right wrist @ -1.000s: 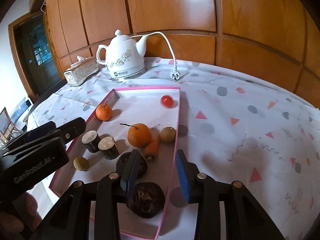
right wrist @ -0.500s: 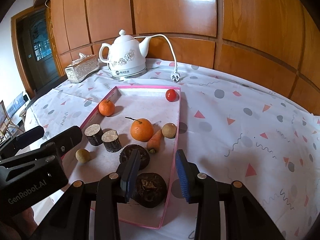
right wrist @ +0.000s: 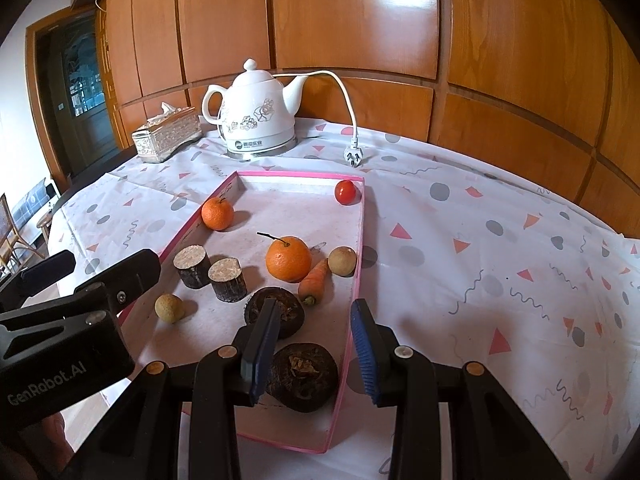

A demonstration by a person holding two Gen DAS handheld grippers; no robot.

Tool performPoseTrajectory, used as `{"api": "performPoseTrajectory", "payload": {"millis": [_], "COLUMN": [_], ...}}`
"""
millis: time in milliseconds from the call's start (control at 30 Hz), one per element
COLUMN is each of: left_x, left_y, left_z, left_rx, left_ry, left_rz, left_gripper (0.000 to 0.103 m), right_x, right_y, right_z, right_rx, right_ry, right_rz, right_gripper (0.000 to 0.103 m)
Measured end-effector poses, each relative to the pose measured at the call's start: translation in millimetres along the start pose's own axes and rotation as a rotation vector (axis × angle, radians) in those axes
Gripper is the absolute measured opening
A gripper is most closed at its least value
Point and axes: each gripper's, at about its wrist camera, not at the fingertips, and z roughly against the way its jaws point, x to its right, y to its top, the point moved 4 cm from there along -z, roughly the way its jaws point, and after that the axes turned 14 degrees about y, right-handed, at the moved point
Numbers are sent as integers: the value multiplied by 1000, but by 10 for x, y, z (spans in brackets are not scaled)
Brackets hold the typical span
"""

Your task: Organize fruits

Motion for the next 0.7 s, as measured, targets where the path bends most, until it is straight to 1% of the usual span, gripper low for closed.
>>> {"api": "performPoseTrajectory", "payload": {"millis": [700], "left_x": [-48], "left_y": [8], "left_z": [54], "left_rx": [5], "left_ry": [21], "left_rz": [-5], "left_gripper": [103], "right_x": [-33], "right_y": [-3], "right_z": [3], "right_rx": [-3], "right_ry": [-1], "right_rz": [22], "right_gripper": [37]}}
